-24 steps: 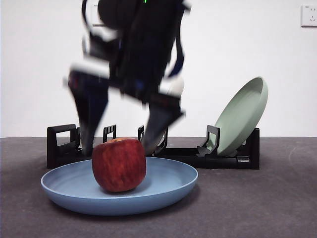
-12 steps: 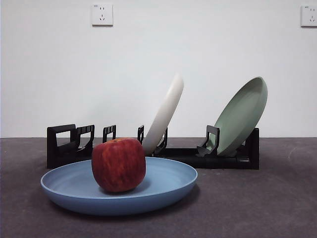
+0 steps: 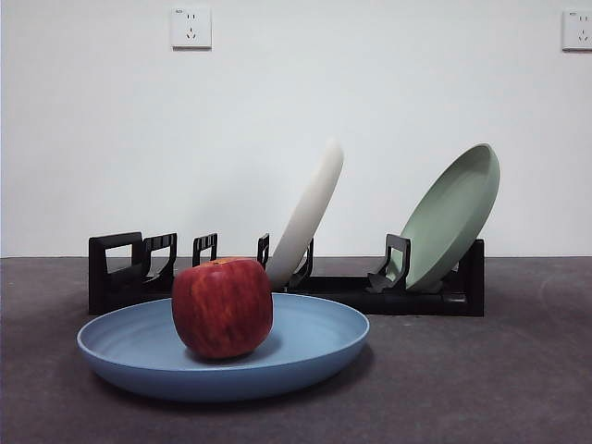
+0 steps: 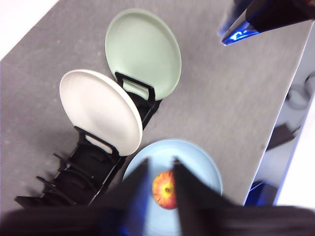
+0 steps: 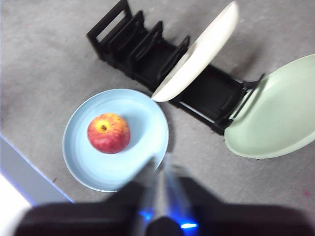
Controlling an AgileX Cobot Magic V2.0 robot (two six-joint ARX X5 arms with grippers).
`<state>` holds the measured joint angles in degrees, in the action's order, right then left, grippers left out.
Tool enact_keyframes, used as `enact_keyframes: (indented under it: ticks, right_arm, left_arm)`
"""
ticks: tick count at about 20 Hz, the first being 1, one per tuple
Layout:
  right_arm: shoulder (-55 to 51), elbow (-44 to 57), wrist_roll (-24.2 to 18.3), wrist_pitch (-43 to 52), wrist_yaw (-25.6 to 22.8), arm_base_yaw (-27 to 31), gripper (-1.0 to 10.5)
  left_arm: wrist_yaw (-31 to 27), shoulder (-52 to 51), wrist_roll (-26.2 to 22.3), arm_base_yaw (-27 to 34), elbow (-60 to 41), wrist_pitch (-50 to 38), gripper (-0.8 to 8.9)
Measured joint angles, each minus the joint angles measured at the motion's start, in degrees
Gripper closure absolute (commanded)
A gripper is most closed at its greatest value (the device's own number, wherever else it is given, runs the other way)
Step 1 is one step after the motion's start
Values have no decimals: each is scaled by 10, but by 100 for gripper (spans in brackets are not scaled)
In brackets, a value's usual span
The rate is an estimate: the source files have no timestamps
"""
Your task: Take the blue plate from the plate rack,put the plate on the table,take the apple from the table,put the apple in the plate
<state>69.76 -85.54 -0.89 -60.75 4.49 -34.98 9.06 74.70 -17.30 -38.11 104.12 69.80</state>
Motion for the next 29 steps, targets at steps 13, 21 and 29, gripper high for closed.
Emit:
enact_keyframes:
  ticks: [13,21,29]
  right_arm:
    - [-110,286,12,250,75,23,958]
    - [-157,409,40,334,63,23,956]
    - [-165,409,40,334,43,24,946]
  left_arm:
    - [46,-232,87,89,-405,-306,822]
    - [13,-359,156,89,-637,-420,816]
    - [16,-351,180,89,-635,-416,816]
